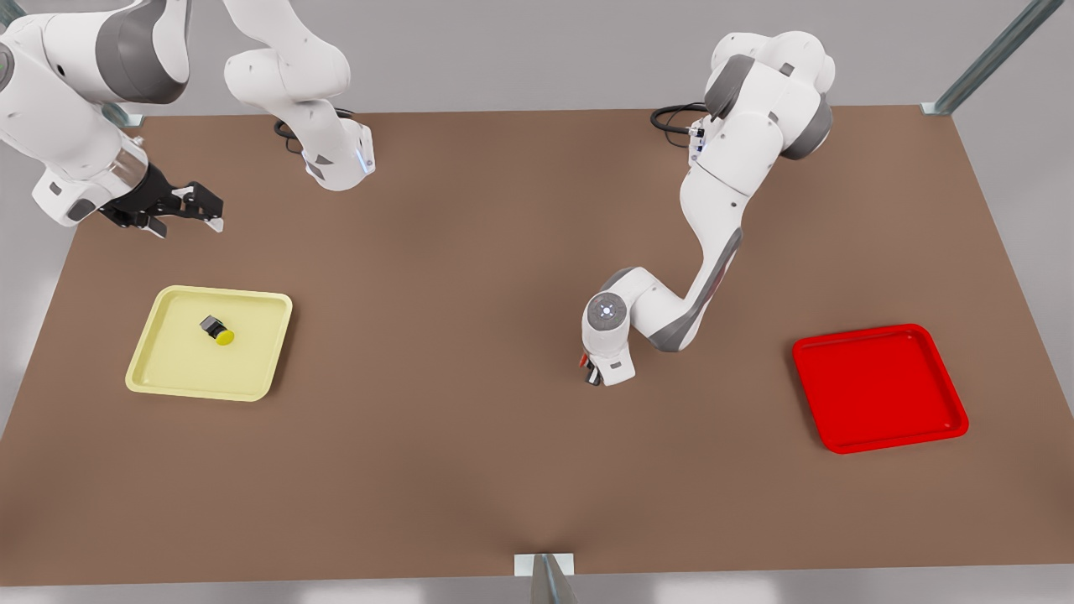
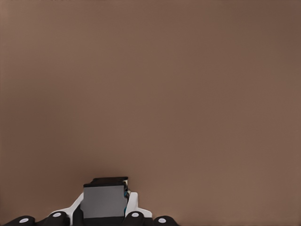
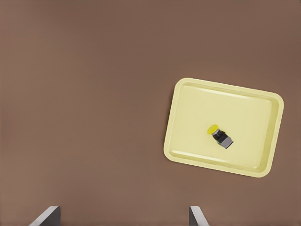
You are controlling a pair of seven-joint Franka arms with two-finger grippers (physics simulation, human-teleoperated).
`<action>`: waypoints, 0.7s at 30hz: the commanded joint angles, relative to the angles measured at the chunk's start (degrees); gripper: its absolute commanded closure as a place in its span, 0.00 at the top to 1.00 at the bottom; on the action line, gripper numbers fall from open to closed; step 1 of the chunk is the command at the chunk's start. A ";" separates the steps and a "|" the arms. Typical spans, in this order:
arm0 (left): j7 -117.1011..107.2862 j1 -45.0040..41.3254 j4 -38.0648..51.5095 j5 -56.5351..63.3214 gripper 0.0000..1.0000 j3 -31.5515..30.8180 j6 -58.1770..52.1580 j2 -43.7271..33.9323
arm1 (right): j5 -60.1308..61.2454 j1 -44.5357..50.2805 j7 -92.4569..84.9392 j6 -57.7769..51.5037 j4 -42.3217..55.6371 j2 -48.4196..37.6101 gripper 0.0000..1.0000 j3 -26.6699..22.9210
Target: Place the switches on the corresponding trays according to their colors
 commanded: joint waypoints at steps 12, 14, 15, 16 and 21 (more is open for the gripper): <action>34.85 11.24 -19.06 -13.25 0.50 9.58 2.25 -22.23 | 0.00 0.09 0.09 1.01 0.12 -0.05 1.00 0.09; 47.59 12.57 -24.08 -15.62 0.50 16.77 4.80 -24.78 | 0.00 0.09 0.09 1.01 0.04 -0.05 1.00 0.09; 51.30 12.57 -24.26 -16.68 0.50 18.81 5.69 -24.61 | 0.00 0.09 0.09 1.01 0.04 -0.05 1.00 0.09; 55.17 14.15 -24.26 -16.77 0.50 20.30 6.74 -24.00 | 0.00 0.01 0.09 1.01 0.04 -0.14 1.00 0.09; 72.13 22.58 -24.09 -16.86 0.51 23.73 9.29 -22.33 | 0.00 0.01 0.09 1.09 -0.14 -0.05 1.00 0.09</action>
